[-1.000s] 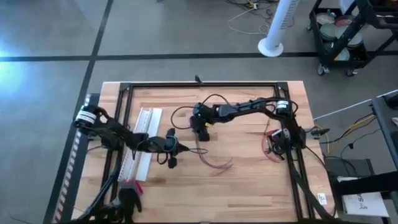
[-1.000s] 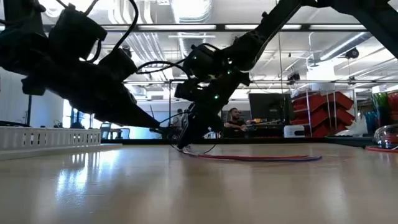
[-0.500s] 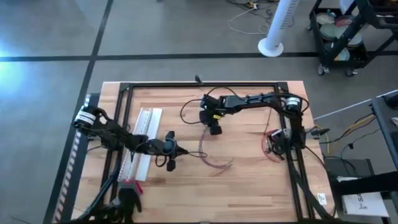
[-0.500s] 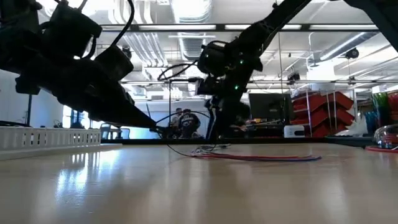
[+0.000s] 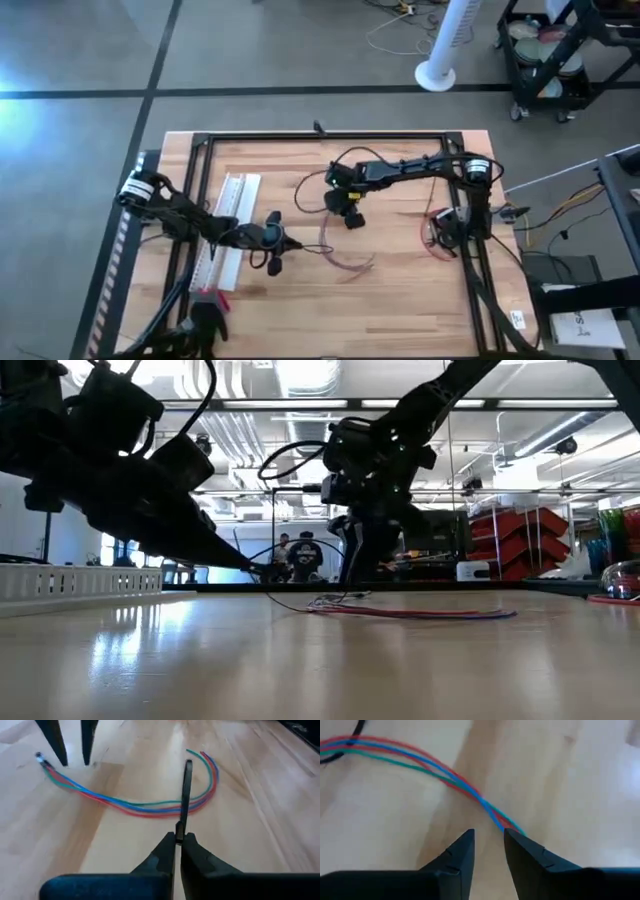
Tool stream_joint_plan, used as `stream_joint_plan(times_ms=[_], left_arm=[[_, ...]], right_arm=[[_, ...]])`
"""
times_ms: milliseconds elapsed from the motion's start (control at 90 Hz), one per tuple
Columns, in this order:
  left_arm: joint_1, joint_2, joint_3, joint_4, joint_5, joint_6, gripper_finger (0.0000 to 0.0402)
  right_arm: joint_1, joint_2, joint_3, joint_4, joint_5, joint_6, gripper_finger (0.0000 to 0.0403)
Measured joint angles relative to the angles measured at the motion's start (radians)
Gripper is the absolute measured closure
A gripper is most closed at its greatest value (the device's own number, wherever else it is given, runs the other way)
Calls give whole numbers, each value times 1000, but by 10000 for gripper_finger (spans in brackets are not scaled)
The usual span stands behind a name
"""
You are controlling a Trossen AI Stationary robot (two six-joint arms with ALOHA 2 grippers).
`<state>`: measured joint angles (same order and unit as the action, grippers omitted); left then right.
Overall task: Ziptie cables
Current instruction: Wrap the cable wires using bottom black ziptie
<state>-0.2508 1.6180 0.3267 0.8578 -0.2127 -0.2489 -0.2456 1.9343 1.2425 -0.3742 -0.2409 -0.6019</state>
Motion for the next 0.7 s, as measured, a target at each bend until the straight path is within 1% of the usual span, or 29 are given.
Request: stream_joint_plan(times_ms=[111,189,244,411,500,578,700], left_arm=[[-5,0,0,-7,13,-14,402],[-4,0,0,-9,13,-21,402],[-4,0,0,-10,13,-22,402],[-4,-17,0,-22,-6,-20,402],[-4,-28,0,-59,-16,-20,402],[-4,-38,0,-95,-64,-22,402],[-4,-66,-1,-137,-189,-25,402]], right_arm=[[3,0,-25,85,9,-20,319],[3,12,-25,131,43,-26,323],[1,22,-25,124,65,-41,325],[-12,45,-26,102,61,-45,334],[-24,44,-26,76,69,-20,340],[-30,39,-25,38,70,-1,347],[-29,26,-23,-53,77,20,358]])
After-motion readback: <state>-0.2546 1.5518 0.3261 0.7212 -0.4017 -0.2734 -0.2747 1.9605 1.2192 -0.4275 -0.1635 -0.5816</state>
